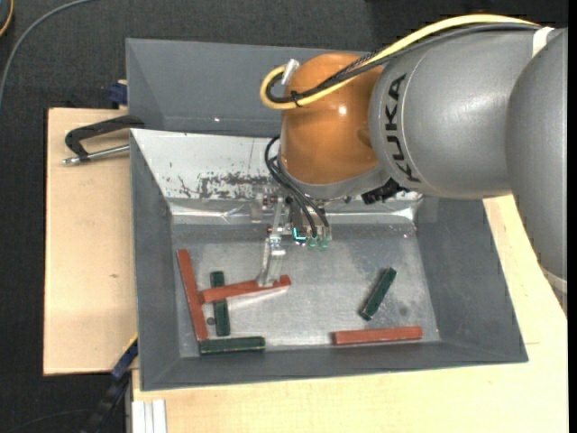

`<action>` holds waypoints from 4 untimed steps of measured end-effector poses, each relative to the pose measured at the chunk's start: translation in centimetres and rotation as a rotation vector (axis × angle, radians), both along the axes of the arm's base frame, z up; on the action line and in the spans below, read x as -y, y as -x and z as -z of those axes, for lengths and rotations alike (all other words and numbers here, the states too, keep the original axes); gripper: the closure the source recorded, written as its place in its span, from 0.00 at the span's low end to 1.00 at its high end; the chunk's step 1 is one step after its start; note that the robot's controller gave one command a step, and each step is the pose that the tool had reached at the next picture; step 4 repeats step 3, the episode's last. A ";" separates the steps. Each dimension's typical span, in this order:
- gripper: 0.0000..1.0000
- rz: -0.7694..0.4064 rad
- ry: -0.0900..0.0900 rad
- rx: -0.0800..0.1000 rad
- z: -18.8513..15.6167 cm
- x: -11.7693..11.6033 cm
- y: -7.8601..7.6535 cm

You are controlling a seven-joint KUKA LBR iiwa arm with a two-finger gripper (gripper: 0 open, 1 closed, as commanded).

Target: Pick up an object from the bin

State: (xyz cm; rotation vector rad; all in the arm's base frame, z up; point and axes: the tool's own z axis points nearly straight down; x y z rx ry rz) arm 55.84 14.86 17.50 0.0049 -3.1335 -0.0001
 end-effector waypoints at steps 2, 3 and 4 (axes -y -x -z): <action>1.00 -0.155 -0.002 0.008 10.4 4.0 1.6; 1.00 -0.512 -0.002 0.022 -10.4 3.2 4.6; 1.00 -0.512 -0.002 0.022 -10.4 3.2 4.6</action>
Offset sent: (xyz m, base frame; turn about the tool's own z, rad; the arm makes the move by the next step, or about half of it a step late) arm -0.0162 -0.0412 -0.1050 -0.1564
